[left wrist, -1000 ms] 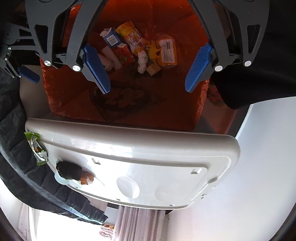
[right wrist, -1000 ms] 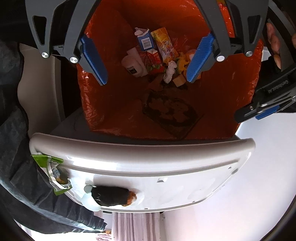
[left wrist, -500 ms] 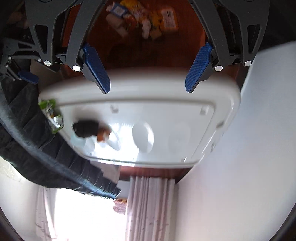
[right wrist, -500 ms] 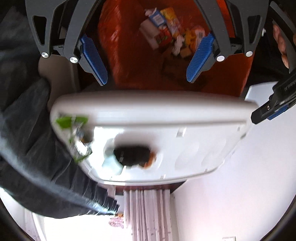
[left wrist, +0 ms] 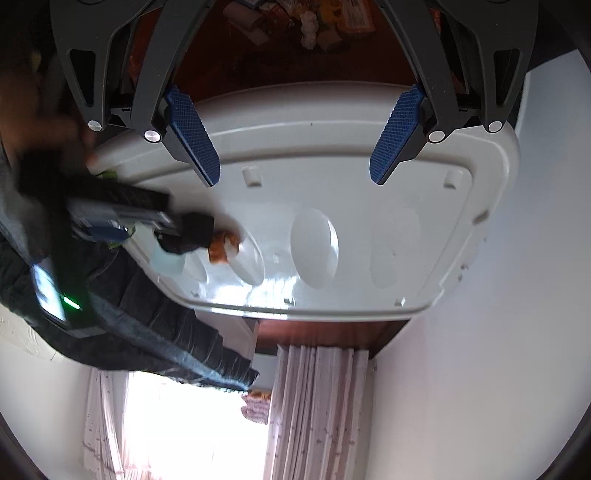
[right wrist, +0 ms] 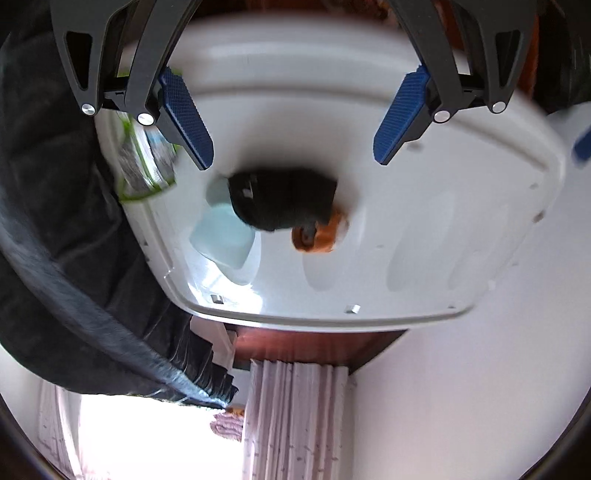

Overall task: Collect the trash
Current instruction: 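Grasp the black sock with the right tool while the left tool grasps the green wrapper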

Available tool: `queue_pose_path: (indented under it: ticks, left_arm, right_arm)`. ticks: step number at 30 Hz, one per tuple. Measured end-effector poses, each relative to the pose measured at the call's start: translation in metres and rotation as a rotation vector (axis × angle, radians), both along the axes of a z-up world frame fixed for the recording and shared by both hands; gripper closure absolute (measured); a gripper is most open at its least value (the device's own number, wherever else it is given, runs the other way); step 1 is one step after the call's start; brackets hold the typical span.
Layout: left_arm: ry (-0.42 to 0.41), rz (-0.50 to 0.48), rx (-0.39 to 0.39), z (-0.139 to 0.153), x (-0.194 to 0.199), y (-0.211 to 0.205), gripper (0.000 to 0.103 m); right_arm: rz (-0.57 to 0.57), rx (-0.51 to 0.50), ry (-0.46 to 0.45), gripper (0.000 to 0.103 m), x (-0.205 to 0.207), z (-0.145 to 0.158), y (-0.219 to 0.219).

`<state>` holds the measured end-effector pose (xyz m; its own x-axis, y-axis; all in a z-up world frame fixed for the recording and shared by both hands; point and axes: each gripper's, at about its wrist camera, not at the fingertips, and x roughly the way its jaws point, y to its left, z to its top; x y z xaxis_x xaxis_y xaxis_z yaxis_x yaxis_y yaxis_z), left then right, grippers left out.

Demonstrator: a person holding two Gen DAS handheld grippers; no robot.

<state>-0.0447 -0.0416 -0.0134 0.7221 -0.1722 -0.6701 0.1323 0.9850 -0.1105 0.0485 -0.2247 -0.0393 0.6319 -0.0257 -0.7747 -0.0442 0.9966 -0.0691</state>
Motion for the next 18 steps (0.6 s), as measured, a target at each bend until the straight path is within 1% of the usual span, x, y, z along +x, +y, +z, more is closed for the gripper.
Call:
queue_pose_path:
  ticks: [4,12,14,15,18]
  left_arm:
    - [0.012,-0.002,-0.005,-0.004,0.001,0.003,0.022]
    - [0.018,0.024,-0.065,0.000,0.002,0.016,0.022]
    - [0.021,0.027,-0.068,0.000,0.002,0.017,0.022]
    - [0.022,0.028,-0.069,0.000,0.002,0.017,0.022]
    - [0.031,0.028,-0.075,-0.001,0.004,0.018,0.022]
  right_arm:
    - [-0.022,-0.061,0.043,0.016,0.039,-0.017,0.007]
    - [-0.050,-0.082,0.096,0.016,0.068,-0.035,0.007]
    - [-0.057,-0.107,0.093,0.022,0.070,-0.039,0.007]
    - [-0.059,-0.116,0.097,0.027,0.071,-0.040,0.008]
    - [-0.070,-0.143,0.103,0.032,0.070,-0.041,0.010]
